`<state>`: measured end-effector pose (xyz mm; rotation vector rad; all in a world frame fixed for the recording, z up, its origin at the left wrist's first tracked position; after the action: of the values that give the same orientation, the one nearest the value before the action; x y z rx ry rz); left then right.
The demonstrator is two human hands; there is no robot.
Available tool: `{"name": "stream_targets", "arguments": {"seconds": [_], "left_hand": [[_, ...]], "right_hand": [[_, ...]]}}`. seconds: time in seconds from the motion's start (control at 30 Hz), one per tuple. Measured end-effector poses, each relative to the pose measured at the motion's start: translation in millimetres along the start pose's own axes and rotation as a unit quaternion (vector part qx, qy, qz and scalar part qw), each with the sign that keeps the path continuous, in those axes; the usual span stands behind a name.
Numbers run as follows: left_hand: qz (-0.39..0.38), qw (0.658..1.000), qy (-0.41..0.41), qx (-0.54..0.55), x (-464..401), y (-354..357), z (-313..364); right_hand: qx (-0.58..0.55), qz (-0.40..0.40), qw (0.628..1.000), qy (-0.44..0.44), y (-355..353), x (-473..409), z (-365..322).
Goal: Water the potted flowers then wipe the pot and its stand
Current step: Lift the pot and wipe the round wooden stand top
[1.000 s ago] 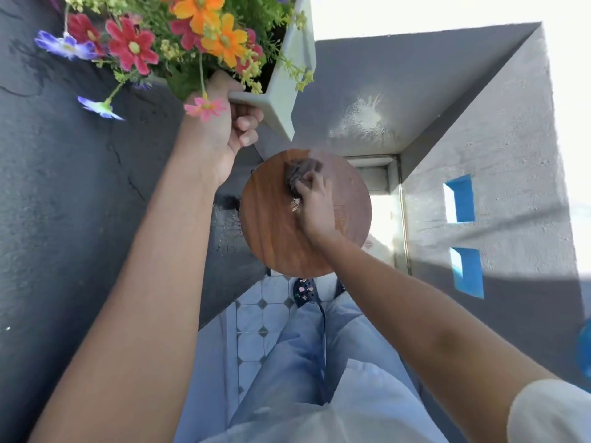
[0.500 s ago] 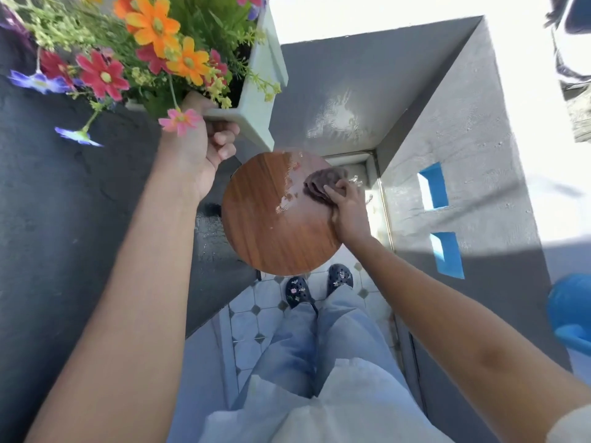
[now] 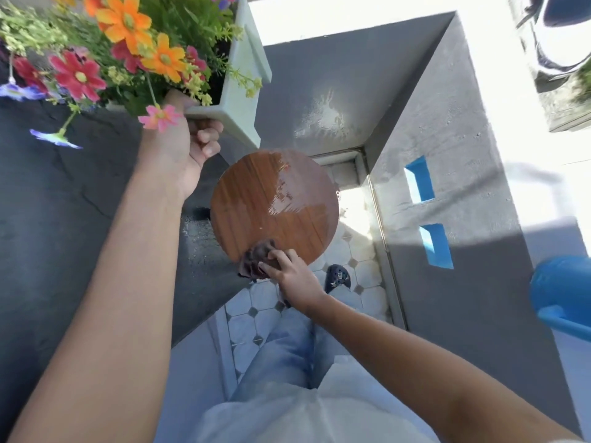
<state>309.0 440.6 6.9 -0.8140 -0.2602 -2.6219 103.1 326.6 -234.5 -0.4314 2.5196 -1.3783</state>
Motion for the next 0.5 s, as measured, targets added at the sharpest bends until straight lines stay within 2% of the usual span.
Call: {"name": "stream_targets", "arguments": {"seconds": [0.07,0.13,0.2,0.27,0.37,0.43,0.5], "left_hand": [[0.000,1.000,0.000,0.000,0.9,-0.6,-0.1],[-0.002,1.000,0.002,-0.003,1.0,-1.5,0.4],[-0.002,1.000,0.004,-0.002,2.2,-0.9,0.2],[-0.003,1.000,0.004,0.001,4.8,1.1,0.3],[-0.002,1.000,0.000,0.005,5.6,2.0,0.3],[-0.003,1.000,-0.005,0.013,5.3,1.5,0.5],[-0.005,1.000,-0.005,0.012,5.6,1.9,1.4]], "right_hand": [[0.023,0.041,0.997,0.065,-27.7,2.9,41.2],[0.034,0.099,0.979,0.176,-61.0,-2.1,89.5],[0.046,0.124,0.959,0.250,-85.8,-10.6,123.3],[0.026,0.137,0.953,0.269,-98.5,-22.6,135.4],[-0.082,0.187,0.941,0.269,-112.6,-42.5,118.7],[-0.176,0.210,0.916,0.294,-118.8,-50.2,102.5],[-0.243,0.201,0.896,0.311,-114.6,-51.5,94.1]]}}
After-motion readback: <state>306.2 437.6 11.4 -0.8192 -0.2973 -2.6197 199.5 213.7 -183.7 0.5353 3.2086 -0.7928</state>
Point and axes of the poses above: each hand's wrist, its own x-axis away from the middle knuckle, its own y-axis out of the palm, z = x × y, the point moved 4 cm from there along -x, towards the middle knuckle, and after that the axes turned 9 degrees about z, right-handed, at the moved point
